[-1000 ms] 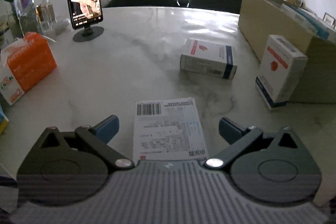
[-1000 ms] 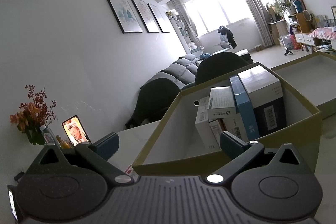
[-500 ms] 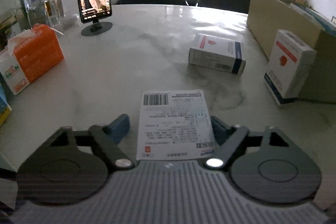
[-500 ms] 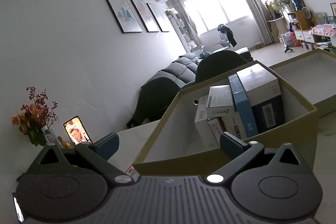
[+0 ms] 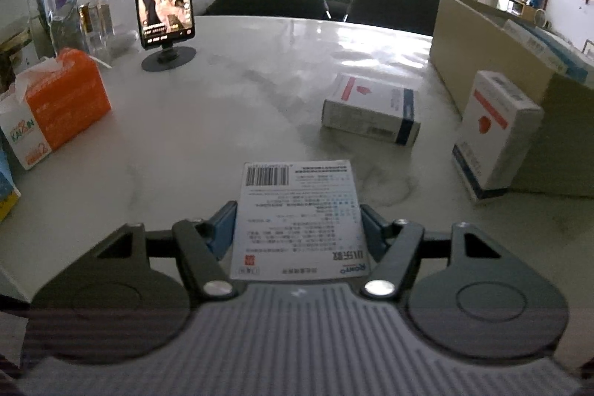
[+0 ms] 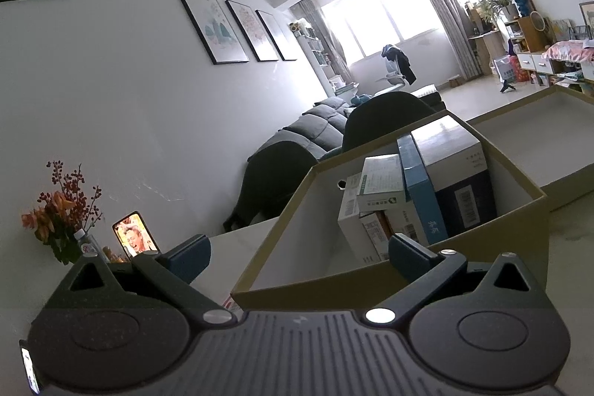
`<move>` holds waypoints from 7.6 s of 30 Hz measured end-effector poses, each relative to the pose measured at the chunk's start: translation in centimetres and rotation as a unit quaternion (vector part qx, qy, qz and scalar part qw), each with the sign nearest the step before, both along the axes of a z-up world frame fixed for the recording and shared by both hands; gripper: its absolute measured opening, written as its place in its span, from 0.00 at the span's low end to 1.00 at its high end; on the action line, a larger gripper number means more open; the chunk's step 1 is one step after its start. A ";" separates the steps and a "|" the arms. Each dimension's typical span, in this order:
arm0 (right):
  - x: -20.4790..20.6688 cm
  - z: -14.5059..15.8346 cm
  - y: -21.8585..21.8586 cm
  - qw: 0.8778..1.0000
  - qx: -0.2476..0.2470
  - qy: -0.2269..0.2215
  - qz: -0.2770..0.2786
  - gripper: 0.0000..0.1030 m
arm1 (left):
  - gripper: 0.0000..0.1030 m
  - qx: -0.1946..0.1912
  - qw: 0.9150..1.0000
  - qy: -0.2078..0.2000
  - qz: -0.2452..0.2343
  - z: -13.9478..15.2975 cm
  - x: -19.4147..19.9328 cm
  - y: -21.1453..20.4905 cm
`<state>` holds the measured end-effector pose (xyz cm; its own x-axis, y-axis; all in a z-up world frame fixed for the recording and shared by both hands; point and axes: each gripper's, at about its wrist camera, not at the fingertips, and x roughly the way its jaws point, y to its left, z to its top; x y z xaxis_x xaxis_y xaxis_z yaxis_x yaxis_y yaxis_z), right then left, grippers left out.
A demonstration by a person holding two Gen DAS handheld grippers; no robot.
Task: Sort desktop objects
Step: 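Lift the leaflet with the left gripper and carry it over the beige box, then lower the leaflet into the beige box and open the left gripper, then withdraw the left gripper from the beige box, then move the left gripper to the white box with red strawberry print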
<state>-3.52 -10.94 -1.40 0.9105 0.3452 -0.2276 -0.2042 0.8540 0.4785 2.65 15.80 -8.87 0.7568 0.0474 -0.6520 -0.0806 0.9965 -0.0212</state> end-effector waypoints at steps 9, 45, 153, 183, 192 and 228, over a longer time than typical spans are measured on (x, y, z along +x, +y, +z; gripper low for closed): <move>0.0 -0.1 -0.5 1.000 0.006 -0.001 -0.003 0.99 | 0.65 0.002 1.000 -0.010 -0.006 0.9 0.1 -1.1; -0.2 -0.7 -3.4 0.999 0.025 0.001 -0.024 0.99 | 0.65 -0.013 0.997 -0.064 -0.048 4.6 -0.1 -4.9; 1.5 -0.7 -8.8 0.994 0.034 -0.010 -0.104 1.00 | 0.79 -0.172 0.982 -0.011 -0.072 8.1 21.2 -16.2; 0.2 0.9 -6.8 0.996 0.023 -0.025 -0.086 0.99 | 0.79 -0.195 0.977 -0.052 -0.065 9.8 18.0 -11.3; -0.6 2.0 -5.1 0.997 0.013 -0.038 -0.071 0.99 | 0.79 -0.196 0.977 -0.059 -0.059 10.2 16.4 -9.5; -2.1 2.9 -0.7 0.999 -0.007 -0.038 -0.023 0.99 | 0.82 -0.194 0.980 -0.047 -0.012 5.9 9.7 -0.3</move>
<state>-5.58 -11.66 1.52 0.9404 0.2989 -0.1621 -0.1989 0.8703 0.4506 12.34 15.53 -2.99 0.8120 -0.2092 -0.5448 -0.0360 0.9138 -0.4045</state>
